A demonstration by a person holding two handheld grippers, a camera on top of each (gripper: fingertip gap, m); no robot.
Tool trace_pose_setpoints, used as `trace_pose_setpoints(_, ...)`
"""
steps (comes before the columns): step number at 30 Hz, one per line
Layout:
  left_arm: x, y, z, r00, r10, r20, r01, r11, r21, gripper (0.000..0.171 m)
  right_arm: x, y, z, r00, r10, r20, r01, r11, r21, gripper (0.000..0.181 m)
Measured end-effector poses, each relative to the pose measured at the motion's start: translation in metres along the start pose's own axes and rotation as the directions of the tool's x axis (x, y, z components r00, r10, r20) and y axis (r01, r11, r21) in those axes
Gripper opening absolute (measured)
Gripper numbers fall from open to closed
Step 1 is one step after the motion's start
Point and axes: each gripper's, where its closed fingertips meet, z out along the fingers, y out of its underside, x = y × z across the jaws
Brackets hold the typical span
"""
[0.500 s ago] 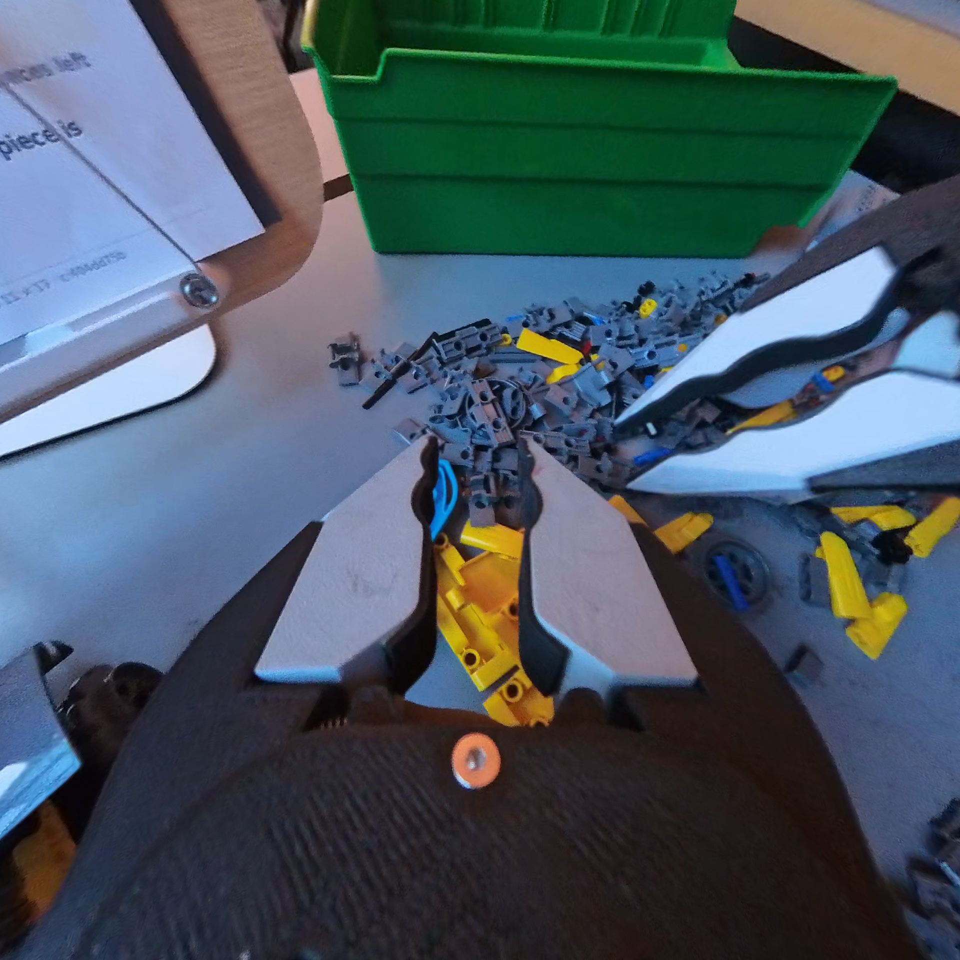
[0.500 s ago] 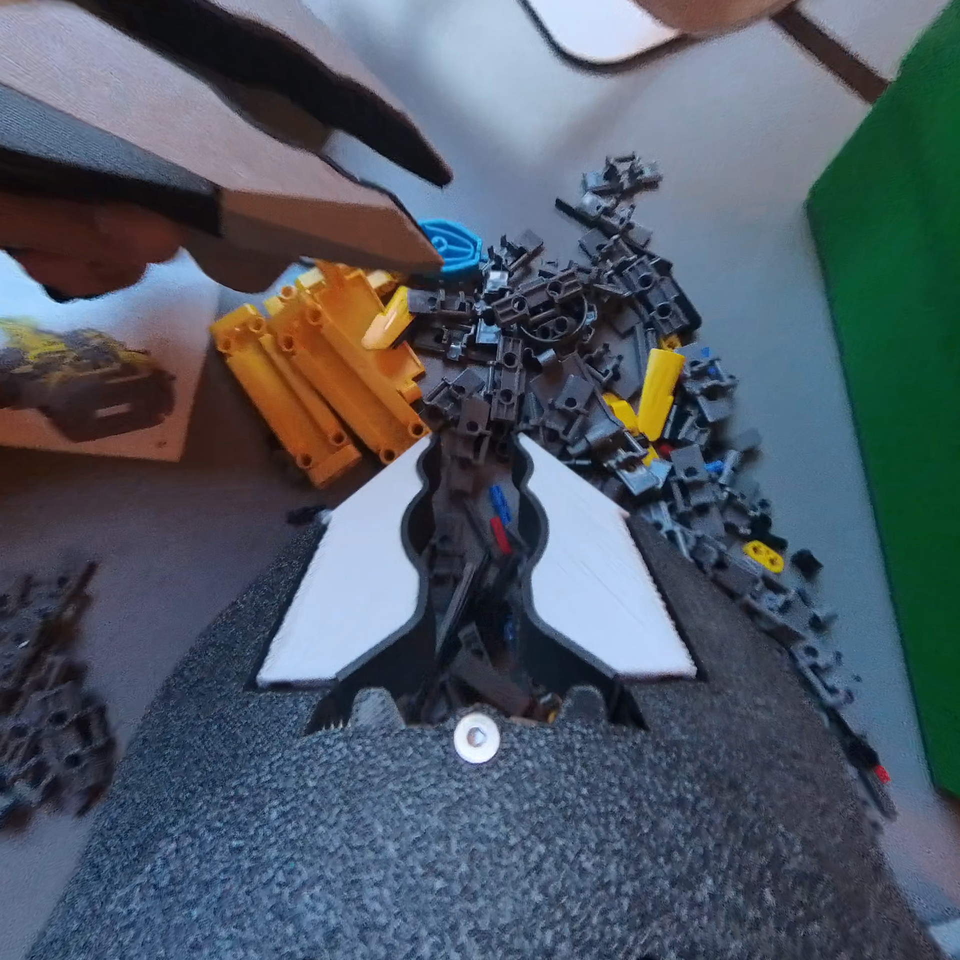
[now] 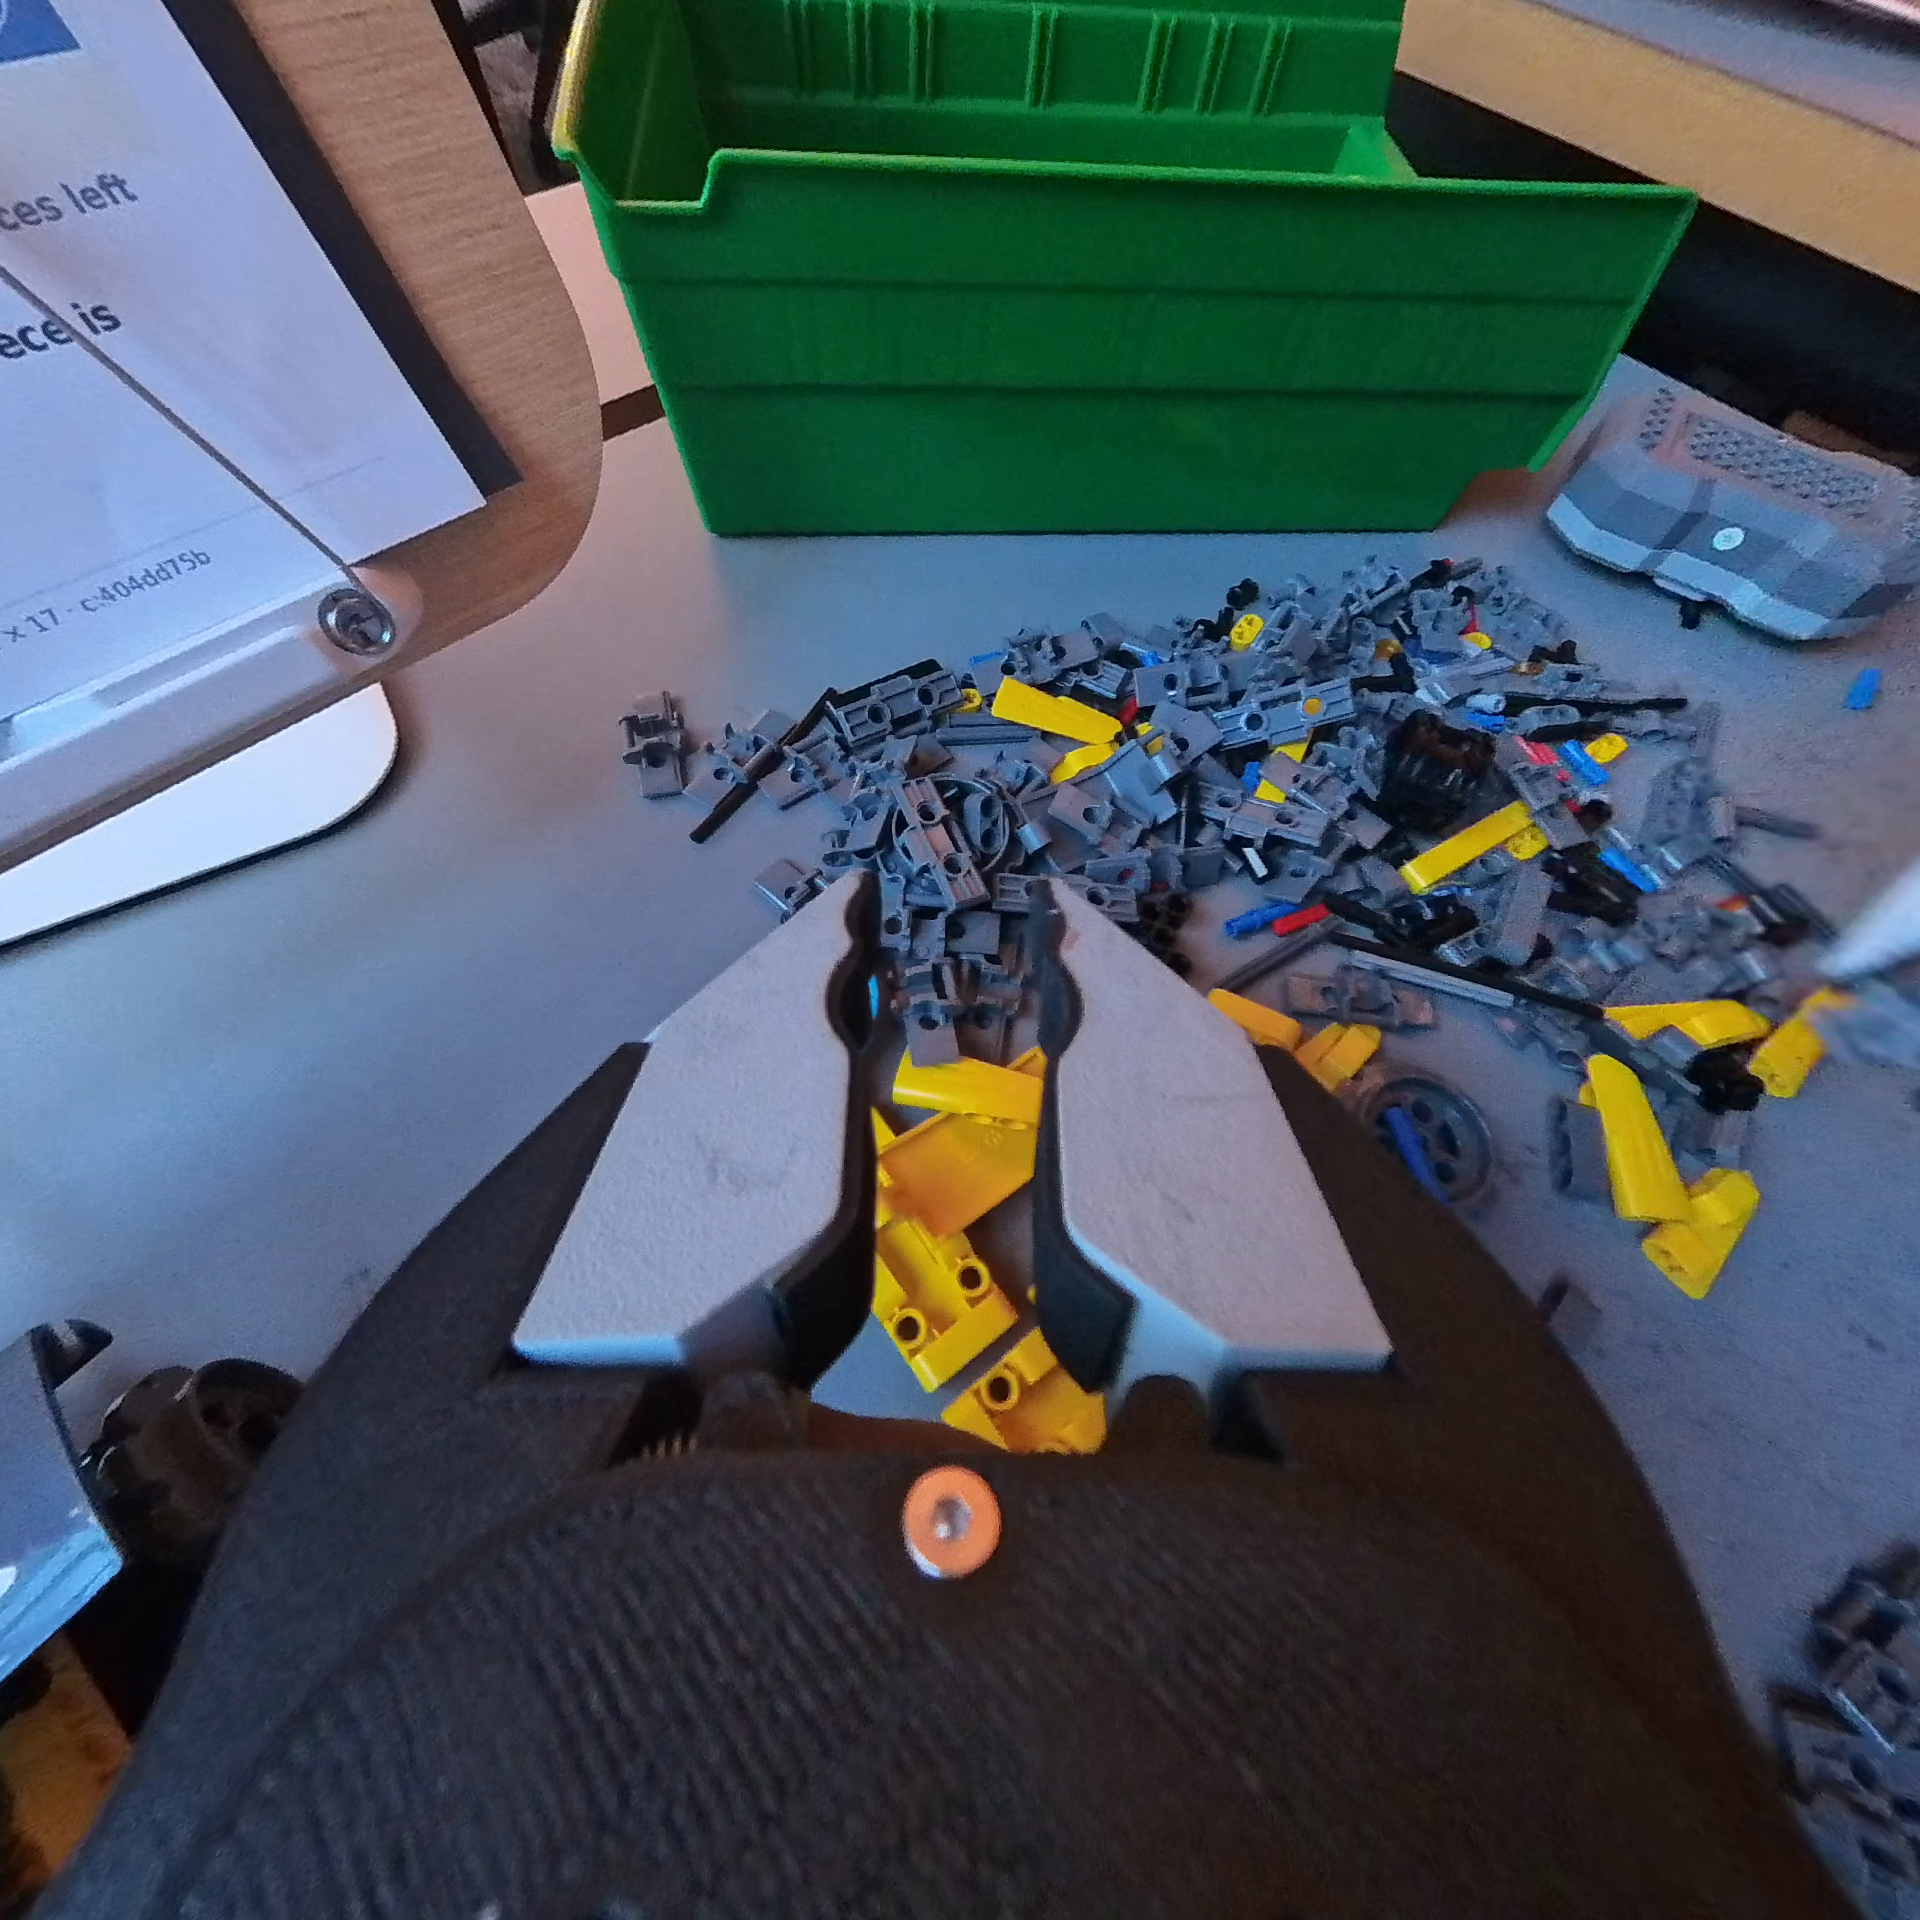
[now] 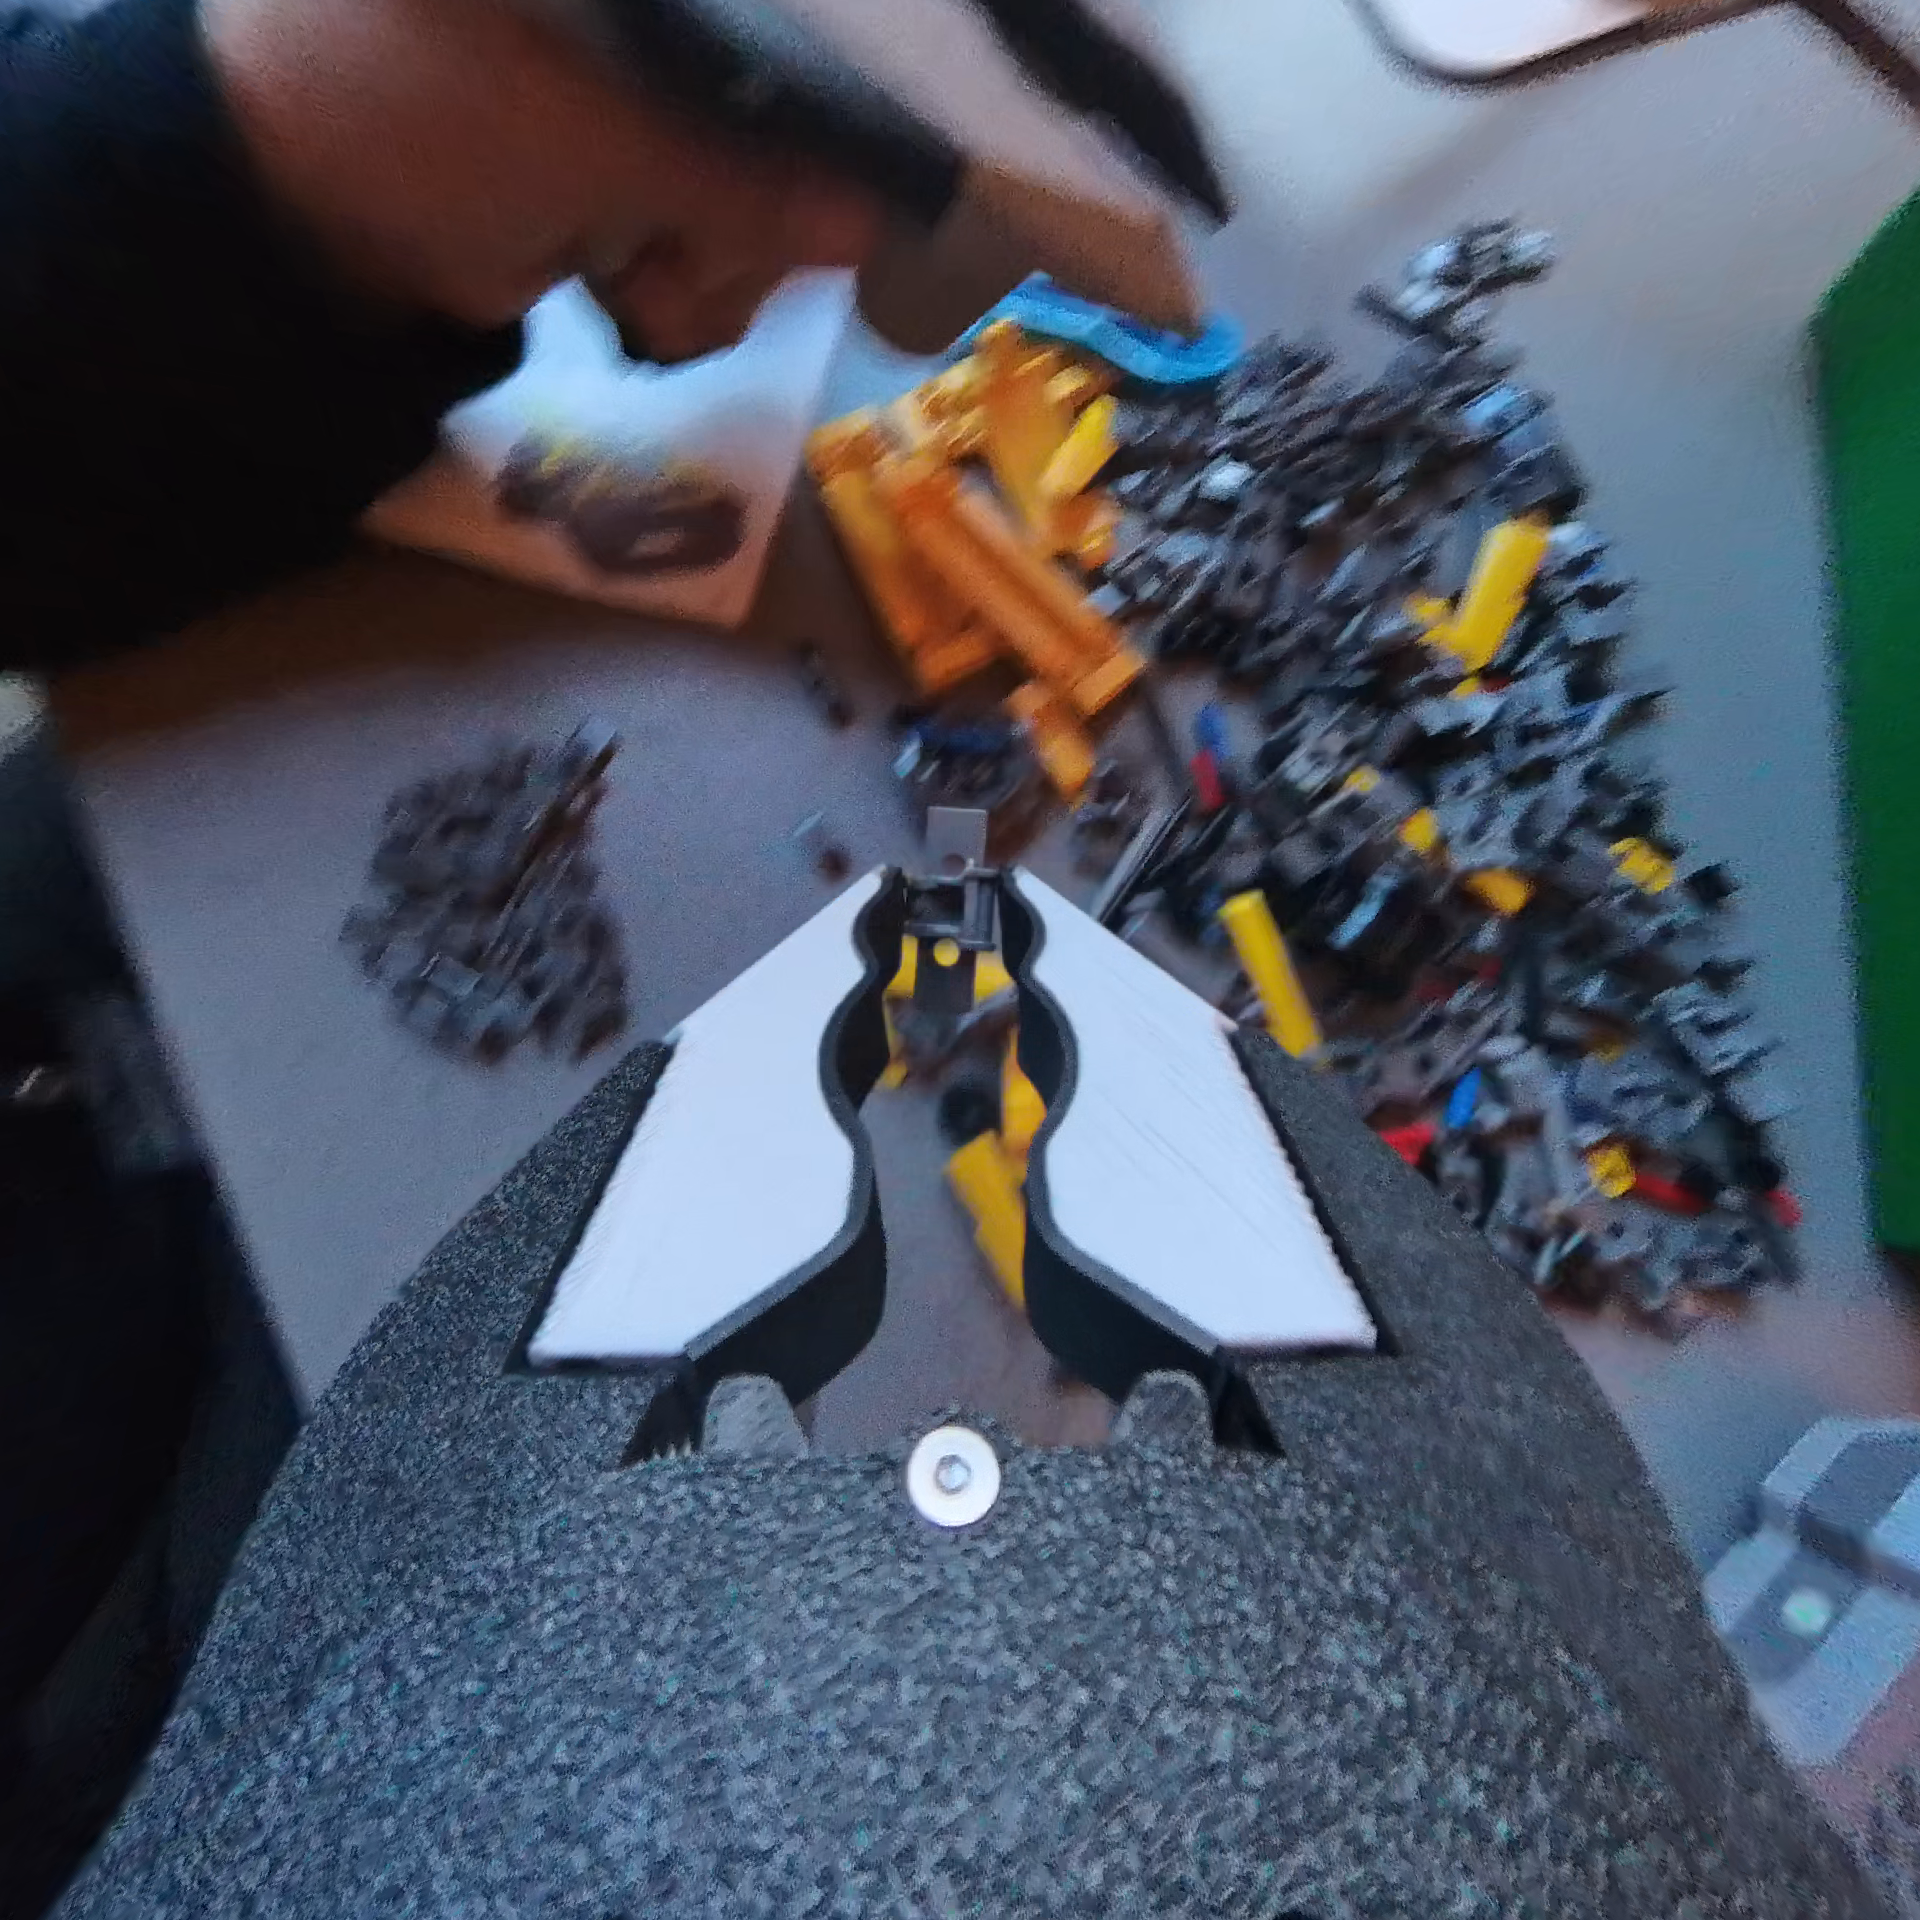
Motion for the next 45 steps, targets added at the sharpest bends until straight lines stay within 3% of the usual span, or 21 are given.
trace_pose_setpoints(6,0.009,0.002,0.003,0.999,0.05,0.001,-0.05,0.999,-0.011,0.025,-0.024,0.075,-0.018,1.0,-0.001,0.026,0.005,0.989,-0.145,0.018)
trace_pose_setpoints(12,0.009,0.005,0.005,0.992,0.12,0.036,-0.119,0.992,-0.034,0.024,-0.038,0.097,-0.011,0.994,0.048,0.101,-0.028,0.98,-0.195,0.021)
trace_pose_setpoints(17,0.003,0.005,0.003,0.995,0.09,0.041,-0.088,0.996,-0.031,0.024,-0.028,0.069,-0.019,0.995,0.033,0.09,-0.022,0.992,-0.123,0.021)
trace_pose_setpoints(20,-0.003,0.005,0.003,0.997,0.056,0.055,-0.054,0.998,-0.03,0.025,0.003,0.037,-0.014,1.0,0.009,-0.029,-0.012,0.997,-0.082,0.021)
trace_pose_setpoints(22,-0.005,0.005,0.003,0.998,0.031,0.051,-0.029,0.999,-0.026,0.025,0.025,0.01,-0.002,0.994,0.023,-0.107,-0.027,0.999,-0.04,0.021)
trace_pose_setpoints(27,-0.01,0.005,0.001,0.997,0.018,0.069,-0.016,1.0,-0.023,0.024,0.061,-0.038,0.053,0.985,0.098,-0.141,-0.099,0.995,0.002,0.023)
trace_pose_setpoints(31,-0.013,0.004,-0.001,0.997,0.01,0.08,-0.008,1.0,-0.021,0.025,0.078,-0.044,0.092,0.981,0.034,-0.189,-0.049,0.996,-0.075,0.026)
trace_pose_setpoints(34,-0.014,0.004,-0.001,0.997,-0.003,0.073,0.004,1.0,-0.017,0.025,0.088,-0.042,0.106,0.97,-0.06,-0.235,0.027,0.99,-0.141,0.014)
trace_pose_setpoints(37,-0.012,0.004,-0.001,0.998,-0.004,0.066,0.006,1.0,-0.019,0.024,0.087,-0.04,0.111,0.977,-0.043,-0.209,0.01,0.988,-0.157,0.011)
trace_pose_setpoints(41,-0.013,0.005,-0.001,0.998,0.003,0.07,-0.001,1.0,-0.027,0.025,0.082,-0.044,0.104,0.981,-0.019,-0.193,-0.003,0.994,-0.113,0.011)
trace_pose_setpoints(45,-0.013,0.005,-0.001,0.998,-0.007,0.064,0.008,1.0,-0.025,0.025,0.061,-0.044,0.066,0.984,-0.033,-0.175,0.021,0.997,-0.068,0.011)
